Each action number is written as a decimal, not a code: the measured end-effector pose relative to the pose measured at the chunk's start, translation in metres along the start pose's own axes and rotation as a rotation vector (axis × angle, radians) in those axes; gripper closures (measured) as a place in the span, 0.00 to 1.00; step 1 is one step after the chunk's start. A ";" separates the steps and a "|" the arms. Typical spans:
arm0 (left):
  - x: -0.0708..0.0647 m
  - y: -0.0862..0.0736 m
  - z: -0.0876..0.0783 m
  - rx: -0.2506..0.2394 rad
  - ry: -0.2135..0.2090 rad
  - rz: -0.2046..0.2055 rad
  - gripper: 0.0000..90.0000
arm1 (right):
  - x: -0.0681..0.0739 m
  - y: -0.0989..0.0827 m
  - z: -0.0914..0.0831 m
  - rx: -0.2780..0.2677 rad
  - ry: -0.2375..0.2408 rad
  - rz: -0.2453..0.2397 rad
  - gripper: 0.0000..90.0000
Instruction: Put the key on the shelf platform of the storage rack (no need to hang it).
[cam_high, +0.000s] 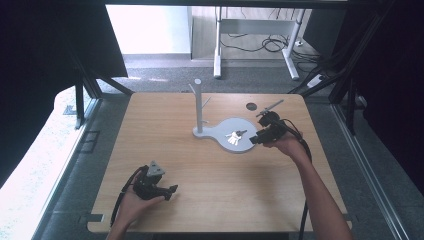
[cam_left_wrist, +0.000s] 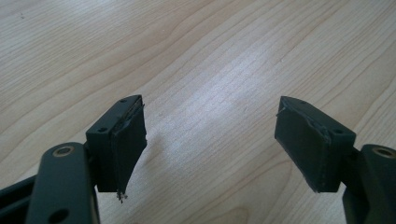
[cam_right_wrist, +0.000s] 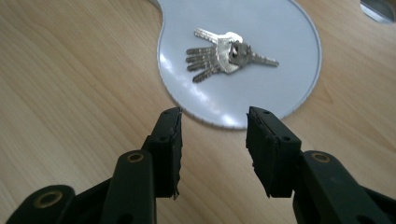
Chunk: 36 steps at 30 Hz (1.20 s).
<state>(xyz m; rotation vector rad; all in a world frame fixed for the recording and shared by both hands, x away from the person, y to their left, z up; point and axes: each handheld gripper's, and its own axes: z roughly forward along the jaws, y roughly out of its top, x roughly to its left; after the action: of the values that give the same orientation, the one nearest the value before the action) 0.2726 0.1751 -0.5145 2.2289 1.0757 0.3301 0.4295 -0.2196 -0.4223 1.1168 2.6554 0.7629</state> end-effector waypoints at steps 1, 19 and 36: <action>0.000 0.000 0.000 0.003 0.001 0.002 0.28 | 0.001 -0.007 -0.002 -0.010 -0.002 0.008 0.62; -0.005 0.003 -0.002 0.003 0.009 0.022 0.28 | 0.019 -0.131 -0.006 -0.096 -0.030 0.078 0.59; -0.005 0.002 0.001 0.010 0.007 0.021 0.28 | 0.021 -0.152 0.007 -0.124 -0.124 0.126 0.48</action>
<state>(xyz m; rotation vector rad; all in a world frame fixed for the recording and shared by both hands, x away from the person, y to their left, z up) 0.2711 0.1695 -0.5136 2.2501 1.0607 0.3424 0.3222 -0.2920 -0.5050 1.2641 2.4196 0.8384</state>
